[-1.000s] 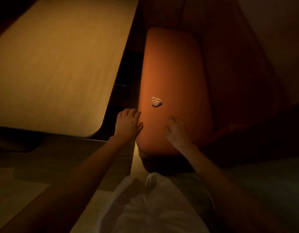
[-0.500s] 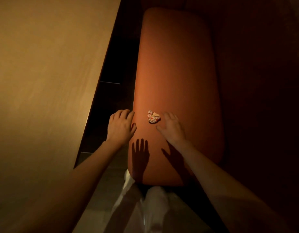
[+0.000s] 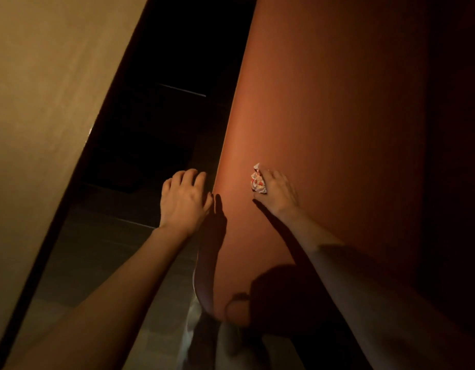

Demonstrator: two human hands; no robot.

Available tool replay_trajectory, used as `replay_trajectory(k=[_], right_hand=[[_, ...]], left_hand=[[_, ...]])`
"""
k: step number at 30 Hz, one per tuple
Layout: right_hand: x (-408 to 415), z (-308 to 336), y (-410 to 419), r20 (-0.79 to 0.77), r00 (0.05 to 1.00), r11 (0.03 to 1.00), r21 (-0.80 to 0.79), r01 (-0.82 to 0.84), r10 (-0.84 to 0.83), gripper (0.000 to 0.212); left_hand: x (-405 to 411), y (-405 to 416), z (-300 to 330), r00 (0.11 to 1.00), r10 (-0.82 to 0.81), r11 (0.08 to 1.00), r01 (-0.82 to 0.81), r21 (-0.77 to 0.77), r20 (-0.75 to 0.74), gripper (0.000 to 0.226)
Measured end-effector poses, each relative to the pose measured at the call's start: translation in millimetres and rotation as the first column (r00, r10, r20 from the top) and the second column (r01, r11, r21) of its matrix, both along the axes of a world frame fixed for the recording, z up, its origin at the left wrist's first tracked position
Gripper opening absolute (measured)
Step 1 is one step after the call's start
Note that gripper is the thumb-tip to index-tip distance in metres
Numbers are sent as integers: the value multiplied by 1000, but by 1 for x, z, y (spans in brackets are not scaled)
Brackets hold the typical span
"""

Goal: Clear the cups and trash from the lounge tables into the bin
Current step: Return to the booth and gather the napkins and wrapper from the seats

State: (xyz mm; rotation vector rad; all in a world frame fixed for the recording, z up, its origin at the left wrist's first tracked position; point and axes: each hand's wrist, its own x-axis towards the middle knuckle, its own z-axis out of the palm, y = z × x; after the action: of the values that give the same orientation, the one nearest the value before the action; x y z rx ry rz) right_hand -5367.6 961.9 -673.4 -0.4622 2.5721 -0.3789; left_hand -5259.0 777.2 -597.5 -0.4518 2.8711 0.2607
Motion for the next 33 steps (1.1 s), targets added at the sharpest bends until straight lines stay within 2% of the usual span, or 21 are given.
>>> replay_trajectory(k=[9,15,19,25,29,33], right_hand=[[-6,-15,-2,-103,995,1000,-20,-7,5,50],[16,13,5,-135,990,994,-109,29,-43,44],[43,70,3,-167,980,963,-265,59,-106,42],[85,207,-17,-247,940,858,-508,81,-235,37],[120,284,-37,-245,940,802,-596,49,-239,34],[162,331,-65,-257,953,744,-666,-54,-161,33]], left_hand=[[22,0,5,995,84,996,-84,5,-57,49],[56,7,30,990,131,991,-129,41,-57,50],[82,11,68,984,166,985,-162,68,-68,48],[119,19,176,957,162,985,-143,96,-240,45],[153,7,237,937,159,987,-154,40,-312,43],[209,-28,277,908,254,963,-268,4,-334,43]])
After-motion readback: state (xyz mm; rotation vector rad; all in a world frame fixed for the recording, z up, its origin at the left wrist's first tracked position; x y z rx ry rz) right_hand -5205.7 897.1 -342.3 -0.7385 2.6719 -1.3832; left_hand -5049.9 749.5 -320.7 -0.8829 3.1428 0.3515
